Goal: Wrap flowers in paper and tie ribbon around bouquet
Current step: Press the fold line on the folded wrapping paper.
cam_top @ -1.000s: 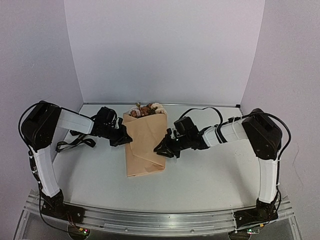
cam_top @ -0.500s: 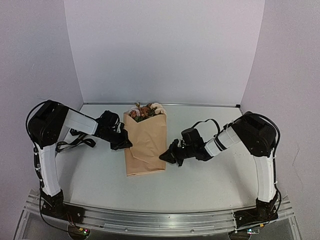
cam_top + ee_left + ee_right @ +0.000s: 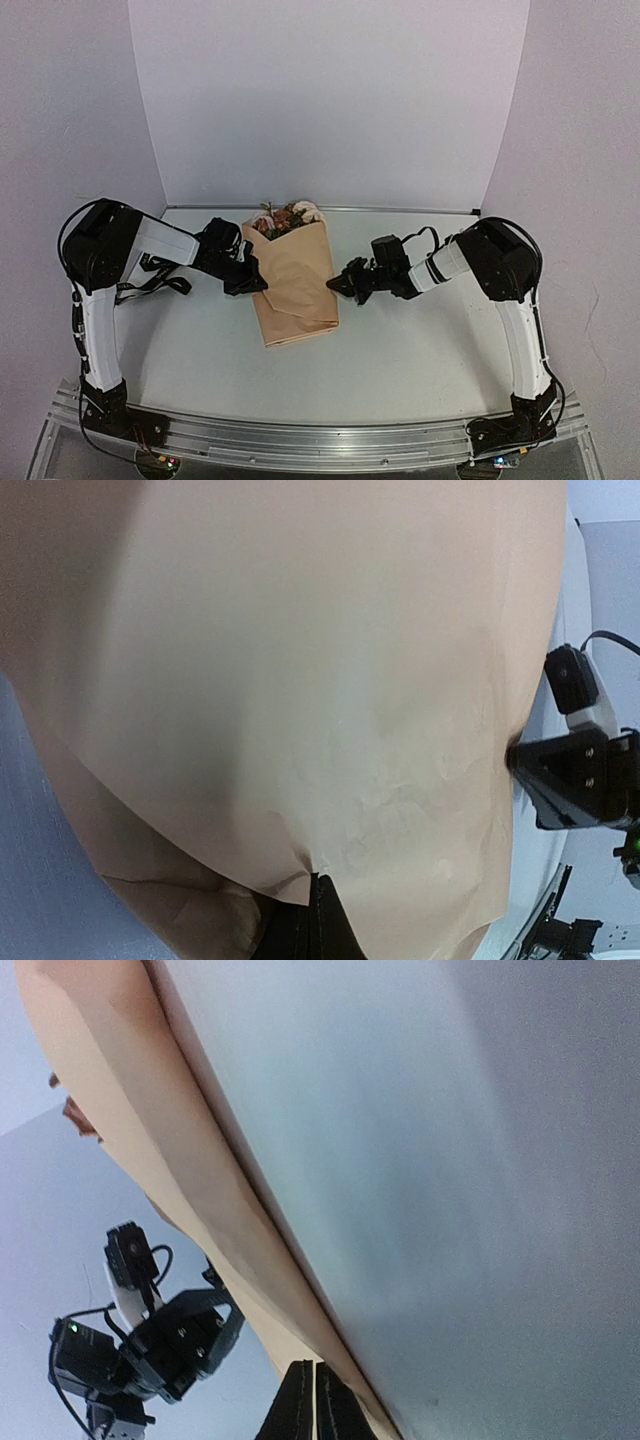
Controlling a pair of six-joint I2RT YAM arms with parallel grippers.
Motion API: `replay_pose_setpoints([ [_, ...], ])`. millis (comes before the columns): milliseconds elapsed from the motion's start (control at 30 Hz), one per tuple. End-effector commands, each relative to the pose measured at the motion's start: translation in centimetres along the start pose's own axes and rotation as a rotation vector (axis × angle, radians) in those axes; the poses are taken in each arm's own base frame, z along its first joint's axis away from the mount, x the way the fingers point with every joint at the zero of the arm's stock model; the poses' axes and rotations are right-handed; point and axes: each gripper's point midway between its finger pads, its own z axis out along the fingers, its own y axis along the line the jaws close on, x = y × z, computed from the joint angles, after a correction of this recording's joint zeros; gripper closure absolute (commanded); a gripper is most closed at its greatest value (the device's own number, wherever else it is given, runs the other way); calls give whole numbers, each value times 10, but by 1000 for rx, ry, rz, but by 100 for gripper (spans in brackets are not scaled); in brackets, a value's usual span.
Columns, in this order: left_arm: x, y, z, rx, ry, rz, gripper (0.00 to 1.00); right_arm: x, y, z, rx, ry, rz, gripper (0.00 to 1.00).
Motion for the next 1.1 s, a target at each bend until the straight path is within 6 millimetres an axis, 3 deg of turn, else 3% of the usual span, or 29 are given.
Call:
replay_pose_setpoints([
  [0,33,35,13,-99,120,-45,100,-17,-9,9,69,-22,40,95],
  [167,36,32,14,-78,134,-46,100,9,-26,-5,119,4,3,94],
  [500,55,32,4,-65,138,-71,100,103,-71,-28,230,119,-114,94],
  [667,74,41,-1,-77,141,-99,100,119,-63,-33,253,107,-202,91],
  [767,81,47,-3,-88,139,-113,100,133,-45,-29,247,109,-261,89],
  [1067,95,65,1,-126,152,-163,100,196,-60,-15,321,196,-374,88],
])
